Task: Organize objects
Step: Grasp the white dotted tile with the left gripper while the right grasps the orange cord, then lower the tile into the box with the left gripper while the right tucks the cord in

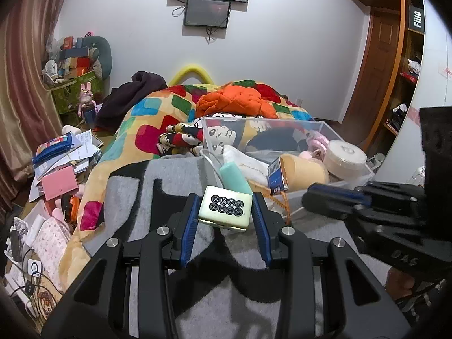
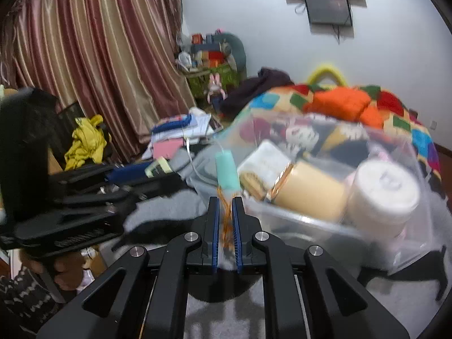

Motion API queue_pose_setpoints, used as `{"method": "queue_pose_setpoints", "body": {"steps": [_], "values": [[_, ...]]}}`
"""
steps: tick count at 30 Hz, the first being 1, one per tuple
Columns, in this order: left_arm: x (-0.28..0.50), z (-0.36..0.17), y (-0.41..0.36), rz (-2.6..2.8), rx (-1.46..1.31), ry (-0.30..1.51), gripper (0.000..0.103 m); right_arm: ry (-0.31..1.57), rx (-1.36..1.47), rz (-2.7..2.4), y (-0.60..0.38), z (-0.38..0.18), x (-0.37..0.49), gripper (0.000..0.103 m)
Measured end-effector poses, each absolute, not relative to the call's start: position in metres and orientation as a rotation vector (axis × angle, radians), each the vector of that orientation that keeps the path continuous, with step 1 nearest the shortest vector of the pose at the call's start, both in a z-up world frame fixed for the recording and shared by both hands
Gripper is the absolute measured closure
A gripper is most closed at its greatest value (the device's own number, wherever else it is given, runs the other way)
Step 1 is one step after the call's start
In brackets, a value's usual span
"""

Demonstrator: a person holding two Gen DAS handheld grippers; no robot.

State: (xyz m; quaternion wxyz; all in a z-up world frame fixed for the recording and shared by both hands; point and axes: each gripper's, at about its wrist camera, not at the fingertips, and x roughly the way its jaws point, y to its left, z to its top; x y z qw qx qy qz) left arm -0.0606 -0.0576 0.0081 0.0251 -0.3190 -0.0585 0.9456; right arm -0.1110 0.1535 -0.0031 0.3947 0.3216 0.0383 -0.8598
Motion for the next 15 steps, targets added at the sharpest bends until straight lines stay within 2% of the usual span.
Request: {"method": "queue_pose_setpoints", "body": {"steps": [10,12,15], "values": [[-0.078,0.012,-0.049,2.898,-0.988,-0.162,0.066,0.129,0.848,-2.233,0.16,0.001,-0.112,0.094],[-0.084,0.011,-0.044,2.888,-0.99,-0.138,0.066,0.14,0.85,-2.244,0.162,0.002,-0.112,0.089],[-0.092,0.008,-0.037,2.875,-0.998,-0.115,0.066,0.157,0.828,-2.277,0.167,0.002,-0.109,0.063]]}}
